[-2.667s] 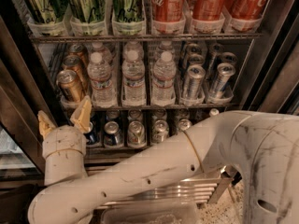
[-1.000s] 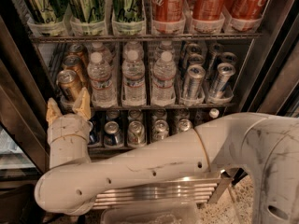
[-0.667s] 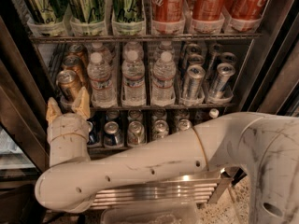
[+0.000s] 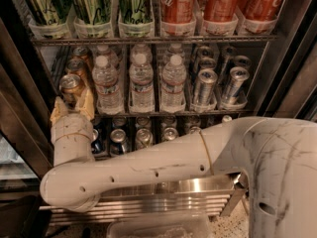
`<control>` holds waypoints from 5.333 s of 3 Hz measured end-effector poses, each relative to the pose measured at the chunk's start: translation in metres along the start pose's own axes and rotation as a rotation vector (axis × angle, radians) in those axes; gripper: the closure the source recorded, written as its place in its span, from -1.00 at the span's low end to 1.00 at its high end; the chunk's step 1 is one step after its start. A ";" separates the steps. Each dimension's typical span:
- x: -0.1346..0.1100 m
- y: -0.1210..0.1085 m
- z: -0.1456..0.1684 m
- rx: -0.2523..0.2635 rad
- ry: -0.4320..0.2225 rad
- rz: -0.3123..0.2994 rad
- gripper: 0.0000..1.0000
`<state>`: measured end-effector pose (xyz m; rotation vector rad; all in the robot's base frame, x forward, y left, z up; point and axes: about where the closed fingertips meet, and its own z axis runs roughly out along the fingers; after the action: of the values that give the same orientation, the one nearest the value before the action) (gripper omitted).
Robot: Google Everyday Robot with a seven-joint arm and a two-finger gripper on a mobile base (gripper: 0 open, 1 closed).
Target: Pick orange can from middle shelf of fridge
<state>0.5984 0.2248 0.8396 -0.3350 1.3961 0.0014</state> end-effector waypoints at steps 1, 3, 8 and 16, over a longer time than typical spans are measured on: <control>-0.003 -0.002 0.006 0.008 -0.013 -0.006 -0.40; -0.005 -0.009 0.017 0.030 -0.026 -0.009 -0.42; 0.009 -0.010 0.021 0.033 0.009 0.005 0.40; -0.050 -0.040 -0.019 0.001 -0.084 0.088 1.00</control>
Offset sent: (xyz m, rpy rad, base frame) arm 0.0178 -0.0037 0.0155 0.0026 -0.0536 -0.0249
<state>0.5790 0.1925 0.8946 -0.2701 1.3262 0.0860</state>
